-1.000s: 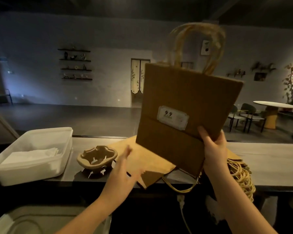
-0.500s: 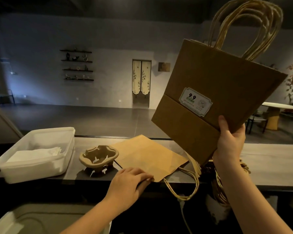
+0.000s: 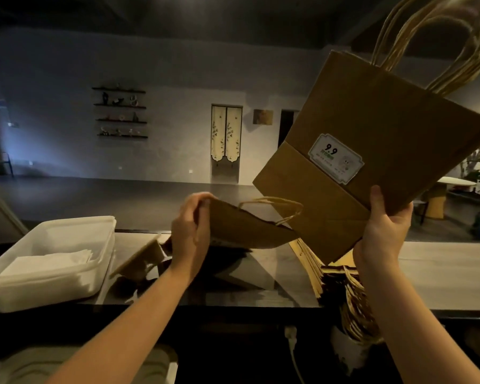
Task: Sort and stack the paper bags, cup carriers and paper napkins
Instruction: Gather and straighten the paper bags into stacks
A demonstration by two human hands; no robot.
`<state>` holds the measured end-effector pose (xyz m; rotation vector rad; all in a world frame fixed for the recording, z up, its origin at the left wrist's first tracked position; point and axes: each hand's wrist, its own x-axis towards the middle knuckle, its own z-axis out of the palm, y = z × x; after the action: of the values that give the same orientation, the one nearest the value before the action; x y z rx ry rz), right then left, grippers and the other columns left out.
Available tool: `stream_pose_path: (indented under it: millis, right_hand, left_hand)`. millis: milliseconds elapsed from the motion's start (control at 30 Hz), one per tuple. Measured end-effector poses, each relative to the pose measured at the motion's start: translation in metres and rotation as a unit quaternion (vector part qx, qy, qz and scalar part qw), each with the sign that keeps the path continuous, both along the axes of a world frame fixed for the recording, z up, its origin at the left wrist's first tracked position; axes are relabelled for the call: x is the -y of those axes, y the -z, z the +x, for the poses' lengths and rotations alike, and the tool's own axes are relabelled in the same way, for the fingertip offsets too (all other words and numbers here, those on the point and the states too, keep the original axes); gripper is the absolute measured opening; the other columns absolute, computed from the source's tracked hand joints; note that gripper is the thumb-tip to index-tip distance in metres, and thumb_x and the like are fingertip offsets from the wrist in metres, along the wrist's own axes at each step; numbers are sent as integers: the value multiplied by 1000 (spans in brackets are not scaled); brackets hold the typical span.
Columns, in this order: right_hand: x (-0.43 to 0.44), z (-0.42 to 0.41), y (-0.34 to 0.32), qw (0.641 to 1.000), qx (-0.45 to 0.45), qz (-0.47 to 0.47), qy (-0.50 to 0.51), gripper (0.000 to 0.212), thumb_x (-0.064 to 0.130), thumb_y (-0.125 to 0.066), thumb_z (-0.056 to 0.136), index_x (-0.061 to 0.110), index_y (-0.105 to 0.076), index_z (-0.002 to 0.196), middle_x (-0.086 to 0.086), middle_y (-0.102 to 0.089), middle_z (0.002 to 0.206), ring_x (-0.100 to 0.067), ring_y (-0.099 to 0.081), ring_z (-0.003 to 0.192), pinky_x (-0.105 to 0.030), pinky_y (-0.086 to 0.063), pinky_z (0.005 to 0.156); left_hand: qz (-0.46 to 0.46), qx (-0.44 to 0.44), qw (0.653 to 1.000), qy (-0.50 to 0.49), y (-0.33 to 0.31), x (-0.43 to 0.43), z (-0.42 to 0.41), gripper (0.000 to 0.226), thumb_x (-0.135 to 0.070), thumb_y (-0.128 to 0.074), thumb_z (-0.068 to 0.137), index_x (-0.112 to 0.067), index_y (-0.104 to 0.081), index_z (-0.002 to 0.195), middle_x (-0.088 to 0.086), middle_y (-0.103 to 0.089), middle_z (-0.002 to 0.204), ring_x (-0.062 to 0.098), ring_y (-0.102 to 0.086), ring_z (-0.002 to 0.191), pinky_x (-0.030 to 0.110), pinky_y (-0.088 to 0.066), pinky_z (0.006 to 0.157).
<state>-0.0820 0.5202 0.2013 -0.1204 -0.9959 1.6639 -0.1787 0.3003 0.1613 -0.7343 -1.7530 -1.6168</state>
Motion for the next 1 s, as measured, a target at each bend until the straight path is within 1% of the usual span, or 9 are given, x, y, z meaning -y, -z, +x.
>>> stream_pose_path:
  millis: [67,133,300,367,433,567,767,900,1000]
  right_hand:
    - [-2,2,-7,1000,-15,1,6,28,22,-55,93,31,-40,115,18,-56,105,0,-58,92,-23,-49,80]
    - [-5,4,-15,999,-31,10,11,26,22,-55,93,32,-42,112,18,-56,106,-1,-58,95,-24,-50,82]
    - [-15,15,-37,995,-93,17,19,35,32,-64,73,32,-46,103,14,-59,107,-6,-62,100,-27,-52,86]
    - [-19,17,-42,994,-101,17,29,30,28,-64,79,31,-45,103,13,-59,106,-5,-63,99,-28,-53,86]
    - [-24,15,-41,995,-93,10,43,23,18,-59,91,29,-44,104,14,-59,105,-3,-63,93,-26,-54,84]
    - [-22,5,-27,997,-56,5,48,20,15,-56,93,32,-46,98,17,-59,102,-1,-62,90,-28,-52,85]
    - [-18,-6,-15,999,-28,25,35,23,21,-58,92,37,-47,102,16,-59,109,-15,-56,113,-47,-42,103]
    - [-16,-6,-20,999,-32,29,25,30,34,-63,75,35,-48,100,17,-59,105,-9,-58,105,-46,-43,102]
    - [-17,-8,-19,999,-12,36,2,24,27,-62,84,35,-48,101,15,-59,107,-10,-58,104,-45,-45,98]
  left_hand:
    - [21,-15,1000,-18,-11,-3,-8,14,-13,-40,100,-16,-53,103,-15,-52,88,-13,-51,80,1,-42,67]
    - [32,-19,998,-42,-19,-6,-14,13,-14,-41,99,-15,-54,104,-18,-50,87,-10,-51,80,0,-39,68]
    - [73,37,996,-39,-23,-11,-17,17,-20,-38,101,-14,-54,105,-14,-50,84,-3,-47,78,8,-38,69]
    - [84,59,994,-42,-19,-11,-17,18,-22,-37,101,-15,-53,105,-14,-50,84,-3,-47,76,3,-37,66]
    - [90,77,992,-34,-14,-11,-19,16,-23,-36,101,-18,-51,103,-14,-49,83,-2,-46,76,4,-38,65]
    - [118,120,986,-7,-5,-12,-24,18,-24,-36,101,-18,-52,105,-13,-50,85,-1,-46,80,16,-39,70]
    - [181,146,972,34,-11,-10,-31,19,-24,-35,102,-17,-53,105,-9,-51,85,3,-47,79,14,-39,68]
    - [189,128,973,35,-21,-15,-36,19,-24,-36,101,-18,-54,102,-9,-50,81,1,-47,75,12,-38,67]
    - [185,112,975,43,-43,-21,-36,16,-25,-39,101,-20,-53,95,-10,-50,78,-2,-46,71,8,-38,63]
